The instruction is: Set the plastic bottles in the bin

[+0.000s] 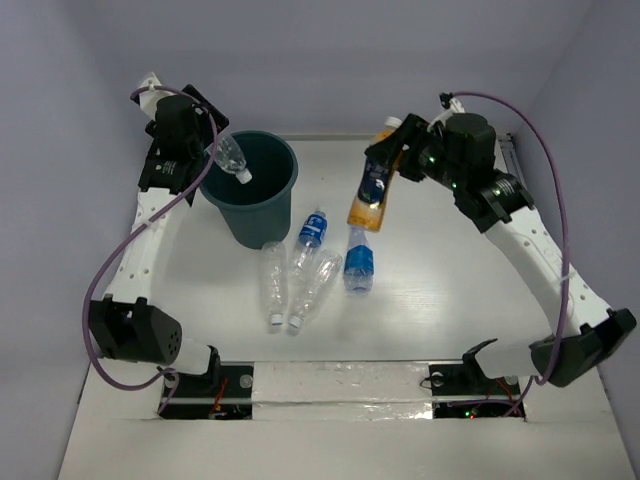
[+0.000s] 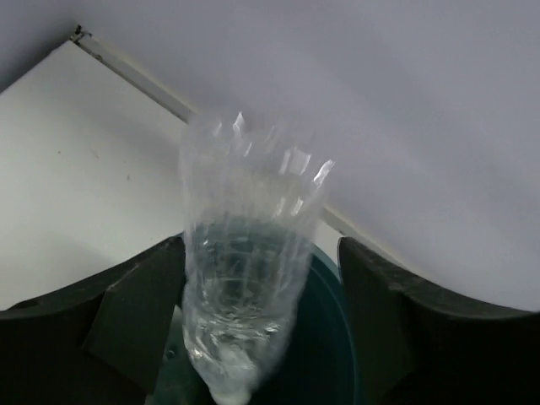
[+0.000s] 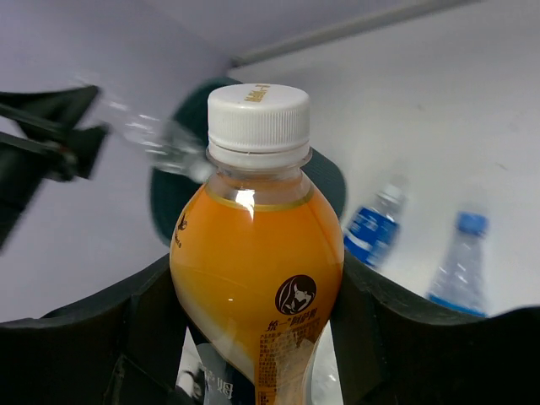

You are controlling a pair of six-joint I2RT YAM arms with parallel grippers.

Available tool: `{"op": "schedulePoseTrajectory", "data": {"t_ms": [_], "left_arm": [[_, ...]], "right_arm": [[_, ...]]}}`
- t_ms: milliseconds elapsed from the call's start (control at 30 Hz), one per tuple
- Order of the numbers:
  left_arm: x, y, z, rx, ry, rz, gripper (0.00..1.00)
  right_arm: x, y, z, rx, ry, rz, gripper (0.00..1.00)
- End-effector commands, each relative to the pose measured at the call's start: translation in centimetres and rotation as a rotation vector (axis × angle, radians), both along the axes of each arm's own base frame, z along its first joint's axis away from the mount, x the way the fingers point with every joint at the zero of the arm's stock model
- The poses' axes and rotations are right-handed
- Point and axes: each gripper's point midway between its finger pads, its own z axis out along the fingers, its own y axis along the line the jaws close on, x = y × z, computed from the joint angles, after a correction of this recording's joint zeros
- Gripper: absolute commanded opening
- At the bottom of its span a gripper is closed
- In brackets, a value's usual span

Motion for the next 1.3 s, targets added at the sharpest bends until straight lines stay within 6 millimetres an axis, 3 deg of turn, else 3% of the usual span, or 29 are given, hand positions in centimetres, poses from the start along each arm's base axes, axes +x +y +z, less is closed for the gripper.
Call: {"op": "schedulePoseTrajectory", "data": {"t_ms": [0, 33, 100, 133, 167, 267, 300, 333, 367, 400, 433, 467, 533, 567, 600, 667, 733, 767, 867, 900, 1067, 1133, 1167, 1200, 1233, 1267], "left_arm": [[-0.1, 0.7, 5.1, 0.031, -0.171, 0.026, 0.71], [-0.4, 0.6, 5.3, 0.029, -0.177, 0.017, 0.80], [-2.1, 0.1, 6.9, 0.016, -0.224, -0.024, 0.85], [-2.8, -0.5, 6.7, 0.016, -0.218, -0.046, 0.87], [-4.4, -0.8, 7.8, 0.009, -0.244, -0.074, 0.87], [-7.2, -2.0, 6.2, -0.008, -0.205, -0.150, 0.83], [-9.5, -2.0, 6.7, -0.018, -0.224, -0.166, 0.80], [-10.2, -2.6, 3.9, -0.034, -0.170, -0.189, 0.75], [-11.4, -3.6, 2.7, -0.049, -0.149, -0.236, 0.72], [-13.3, -4.0, 0.1, -0.059, -0.097, -0.262, 0.69], [-14.2, -4.5, -1.4, -0.068, -0.060, -0.286, 0.65], [-16.0, -5.6, -2.3, -0.088, -0.044, -0.339, 0.63], [-18.1, -6.6, -8.1, -0.099, 0.114, -0.386, 0.60], [-19.6, -7.5, -9.2, -0.131, 0.144, -0.438, 0.60], [-20.9, -8.3, -12.6, -0.140, 0.238, -0.470, 0.60], [-22.3, -9.1, -15.2, -0.171, 0.311, -0.516, 0.64], [-23.5, -9.9, -19.1, -0.190, 0.415, -0.544, 0.73], [-23.4, -10.6, -19.9, -0.214, 0.428, -0.574, 0.76], [-23.3, -11.3, -23.1, -0.213, 0.509, -0.581, 0.82], [-22.6, -11.4, -23.3, -0.209, 0.497, -0.578, 0.84], [-20.3, -12.1, -25.2, -0.170, 0.523, -0.582, 0.86], [-19.4, -12.4, -26.4, -0.164, 0.551, -0.581, 0.86], [-19.0, -12.3, -27.0, -0.150, 0.559, -0.567, 0.86], [-18.6, -12.5, -27.9, -0.138, 0.576, -0.568, 0.86], [-18.4, -12.5, -28.4, -0.128, 0.586, -0.563, 0.85], [-18.0, -12.0, -29.1, -0.101, 0.599, -0.538, 0.85]], "right_arm": [[1.4, 3.3, 6.9, 0.126, -0.126, 0.021, 0.61], [1.8, 4.0, 7.6, 0.138, -0.138, 0.024, 0.61], [3.1, 6.2, 9.0, 0.178, -0.156, 0.041, 0.62], [3.6, 6.9, 9.4, 0.192, -0.161, 0.041, 0.62], [4.1, 7.8, 10.2, 0.219, -0.176, 0.045, 0.62], [6.1, 10.7, 11.0, 0.257, -0.197, 0.041, 0.63], [6.5, 11.4, 11.1, 0.262, -0.202, 0.037, 0.64], [7.3, 13.1, 11.2, 0.268, -0.211, 0.037, 0.64], [8.3, 13.4, 10.9, 0.250, -0.224, -0.001, 0.65], [8.8, 14.0, 10.8, 0.241, -0.230, -0.010, 0.65], [9.0, 15.2, 10.6, 0.232, -0.232, -0.007, 0.65], [10.7, 15.7, 10.2, 0.211, -0.241, -0.040, 0.66], [11.6, 17.0, 9.8, 0.192, -0.253, -0.051, 0.67], [12.3, 18.0, 9.4, 0.181, -0.267, -0.065, 0.68], [12.4, 18.8, 9.2, 0.176, -0.272, -0.063, 0.69], [13.0, 19.5, 8.5, 0.151, -0.292, -0.076, 0.77], [13.3, 20.7, 6.7, 0.121, -0.281, -0.063, 0.83], [13.2, 21.4, 5.4, 0.096, -0.262, -0.050, 0.89], [12.9, 20.9, 5.4, 0.076, -0.268, -0.051, 0.98], [12.6, 20.6, 5.9, 0.076, -0.279, -0.052, 1.00], [9.3, 16.4, 8.6, 0.032, -0.331, -0.072, 0.95], [8.0, 14.7, 7.7, 0.013, -0.316, -0.091, 0.69], [6.4, 13.0, 5.9, -0.008, -0.301, -0.095, 0.55], [5.6, 12.1, 4.7, -0.023, -0.289, -0.093, 0.34], [4.8, 11.4, 3.3, -0.037, -0.273, -0.091, 0.30], [3.1, 9.9, 0.1, -0.074, -0.224, -0.081, 0.30]]}}
